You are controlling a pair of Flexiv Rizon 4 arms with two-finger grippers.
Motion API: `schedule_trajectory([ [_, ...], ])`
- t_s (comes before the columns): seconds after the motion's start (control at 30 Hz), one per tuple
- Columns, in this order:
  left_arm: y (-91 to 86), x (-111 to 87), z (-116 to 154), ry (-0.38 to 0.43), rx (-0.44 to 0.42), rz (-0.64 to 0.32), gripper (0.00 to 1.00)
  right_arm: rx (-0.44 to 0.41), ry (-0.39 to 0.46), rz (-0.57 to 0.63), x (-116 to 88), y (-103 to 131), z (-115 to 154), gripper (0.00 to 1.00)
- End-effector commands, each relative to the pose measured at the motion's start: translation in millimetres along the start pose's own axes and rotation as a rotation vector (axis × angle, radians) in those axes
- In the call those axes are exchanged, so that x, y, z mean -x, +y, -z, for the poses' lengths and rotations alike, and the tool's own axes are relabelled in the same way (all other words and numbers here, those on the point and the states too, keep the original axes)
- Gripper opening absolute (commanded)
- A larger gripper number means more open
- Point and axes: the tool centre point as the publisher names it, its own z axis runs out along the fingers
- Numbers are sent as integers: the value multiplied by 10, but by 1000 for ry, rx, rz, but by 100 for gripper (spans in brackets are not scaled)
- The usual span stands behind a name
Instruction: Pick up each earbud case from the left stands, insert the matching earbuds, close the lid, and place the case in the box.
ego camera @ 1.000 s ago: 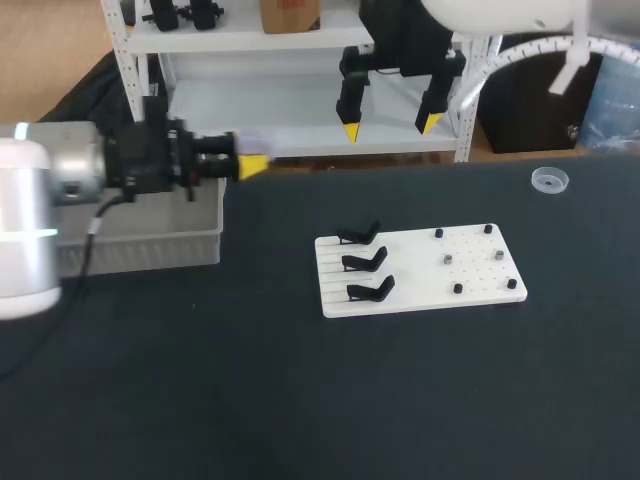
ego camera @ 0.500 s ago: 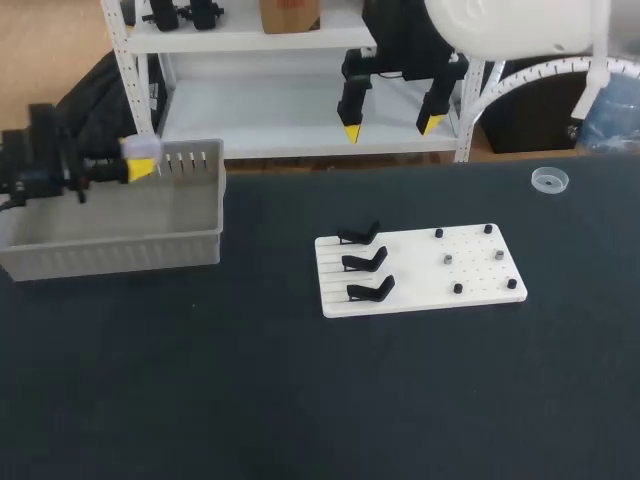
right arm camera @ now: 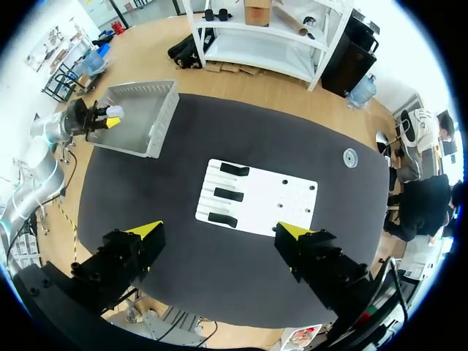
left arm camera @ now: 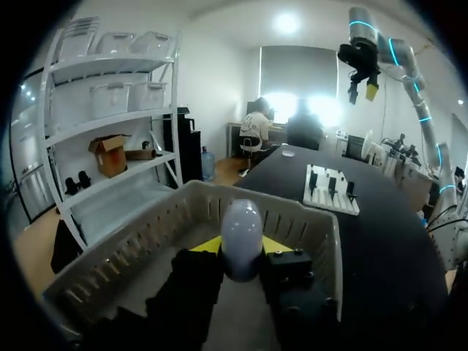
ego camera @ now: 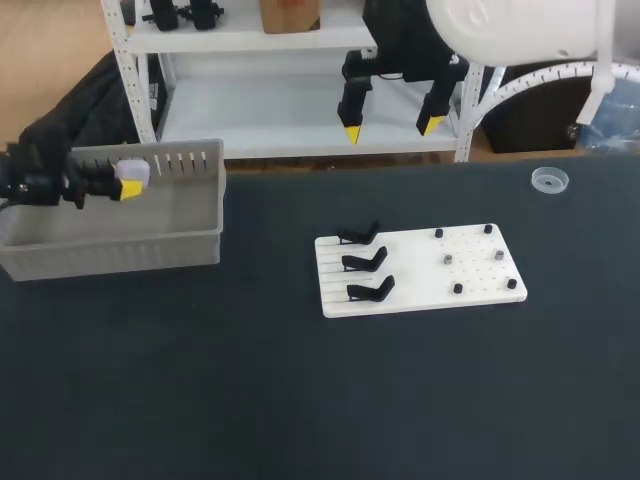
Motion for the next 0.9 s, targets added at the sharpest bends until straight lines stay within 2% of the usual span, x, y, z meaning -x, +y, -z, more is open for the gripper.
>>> schedule_trajectory([
  [0.03, 109, -154, -137, 8, -66, 26, 0, -1, -8, -2, -33, -4, 5, 100],
  [0.23, 89, -269, -217, 42, -95, 58, 0, -1, -8, -2, -33, -4, 5, 100],
  [0.27, 84, -268, -219, 41, -91, 65, 9, -1, -8, -2, -33, -4, 5, 100],
  [0.3, 70, -266, -213, 38, -89, 70, 43, -1, -8, -2, -33, -4, 5, 100],
  [0.33, 49, -245, -197, 38, -88, 71, 100, -1, -8, -2, -33, -4, 5, 100],
  [0.63, -185, 195, -30, -4, -78, 4, 100, -1, -8, -2, -33, -4, 5, 100],
  [0.77, -458, 378, -15, 7, -69, 18, 100, 26, -32, 2, -71, -55, 15, 100],
  [0.9, -696, 481, -9, 17, -56, 53, 100, 61, -71, 2, -160, -161, 47, 100],
])
